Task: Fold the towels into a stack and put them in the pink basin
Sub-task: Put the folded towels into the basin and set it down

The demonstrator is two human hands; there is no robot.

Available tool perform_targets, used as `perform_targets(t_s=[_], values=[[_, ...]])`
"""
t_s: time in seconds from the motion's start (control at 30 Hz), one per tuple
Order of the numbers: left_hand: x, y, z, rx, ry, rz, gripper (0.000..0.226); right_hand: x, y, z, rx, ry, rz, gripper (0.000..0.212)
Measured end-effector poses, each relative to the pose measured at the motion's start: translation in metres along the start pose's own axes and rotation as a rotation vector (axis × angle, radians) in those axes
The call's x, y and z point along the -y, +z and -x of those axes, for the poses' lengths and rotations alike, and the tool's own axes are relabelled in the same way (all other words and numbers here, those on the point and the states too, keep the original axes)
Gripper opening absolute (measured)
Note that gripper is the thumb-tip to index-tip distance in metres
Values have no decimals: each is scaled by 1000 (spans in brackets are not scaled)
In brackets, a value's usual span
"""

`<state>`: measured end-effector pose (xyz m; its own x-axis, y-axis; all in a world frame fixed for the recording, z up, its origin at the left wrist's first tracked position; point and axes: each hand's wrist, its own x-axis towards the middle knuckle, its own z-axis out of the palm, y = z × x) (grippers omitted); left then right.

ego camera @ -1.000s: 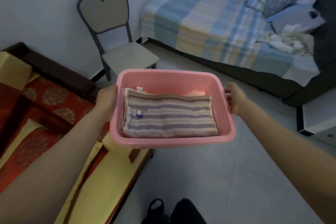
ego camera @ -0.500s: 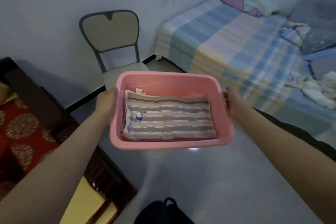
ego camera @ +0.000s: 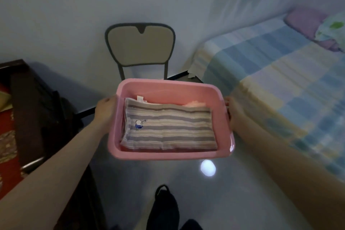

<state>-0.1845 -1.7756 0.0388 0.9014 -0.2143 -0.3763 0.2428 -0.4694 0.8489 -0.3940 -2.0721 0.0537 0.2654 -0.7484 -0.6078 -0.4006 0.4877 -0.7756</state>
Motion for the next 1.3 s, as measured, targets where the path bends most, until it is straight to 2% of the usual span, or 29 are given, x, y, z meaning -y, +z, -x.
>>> perform_targets(t_s=[0.03,0.13,0.23,0.37,0.53,0.8,1.07,1.3], values=[[-1,4,-13,-21,9,-17,33,6,10,-16,3,-5,24,15],[-3,16,-53,-99,4,-5,39,26,44,-60,20,-27,125,27],[6,29,-94,-159,-18,-107,44,35,76,-104,65,-64,239,33],[21,46,-148,-229,-127,-228,44,43,129,-169,97,-62,357,44],[46,67,-217,-269,-237,-286,41,43,194,-243,206,-121,494,41],[89,92,-292,-239,-352,-307,29,11,255,-320,227,-144,748,48],[98,98,-353,-207,-354,-371,32,16,294,-367,185,-163,824,29],[102,96,-359,-144,-357,-345,27,18,300,-369,212,-172,860,27]])
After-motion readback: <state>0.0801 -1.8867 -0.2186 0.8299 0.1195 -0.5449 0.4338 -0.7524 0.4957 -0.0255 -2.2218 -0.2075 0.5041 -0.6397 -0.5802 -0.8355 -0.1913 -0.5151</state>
